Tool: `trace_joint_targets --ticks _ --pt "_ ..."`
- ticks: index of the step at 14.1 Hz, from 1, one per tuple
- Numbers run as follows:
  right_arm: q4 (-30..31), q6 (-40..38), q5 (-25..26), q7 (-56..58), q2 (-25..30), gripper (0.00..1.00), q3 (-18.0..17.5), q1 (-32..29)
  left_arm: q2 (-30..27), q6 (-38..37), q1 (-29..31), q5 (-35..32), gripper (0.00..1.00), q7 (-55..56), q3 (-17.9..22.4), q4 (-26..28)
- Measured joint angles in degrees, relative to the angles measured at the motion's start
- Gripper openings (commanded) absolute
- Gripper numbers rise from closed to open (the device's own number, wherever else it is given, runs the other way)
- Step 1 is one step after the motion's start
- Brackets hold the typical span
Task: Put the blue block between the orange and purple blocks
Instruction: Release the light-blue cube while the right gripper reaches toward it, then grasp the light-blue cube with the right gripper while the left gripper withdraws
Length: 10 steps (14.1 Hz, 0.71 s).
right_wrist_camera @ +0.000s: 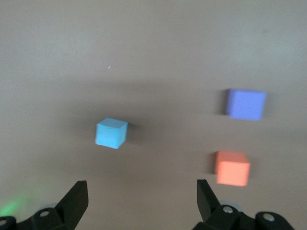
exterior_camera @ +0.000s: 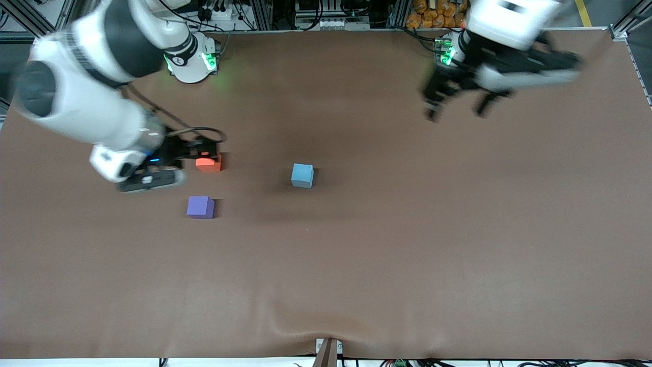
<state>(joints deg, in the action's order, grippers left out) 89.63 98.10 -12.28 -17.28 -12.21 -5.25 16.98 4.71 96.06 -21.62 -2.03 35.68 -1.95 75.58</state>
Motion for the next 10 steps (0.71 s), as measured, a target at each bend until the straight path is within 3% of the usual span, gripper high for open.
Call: trace_joint_targets --ticks 6,10 --pt "9.42 13.73 -0.02 -5.84 -1.24 1.00 0.03 5.37 2.19 -2.29 20.60 0.00 1.00 -29.06 0.10 3.36" --pt "9.92 15.39 0.32 -16.28 -2.57 1.00 0.00 10.53 9.71 -7.19 24.66 0.01 1.00 -38.99 -0.04 7.65"
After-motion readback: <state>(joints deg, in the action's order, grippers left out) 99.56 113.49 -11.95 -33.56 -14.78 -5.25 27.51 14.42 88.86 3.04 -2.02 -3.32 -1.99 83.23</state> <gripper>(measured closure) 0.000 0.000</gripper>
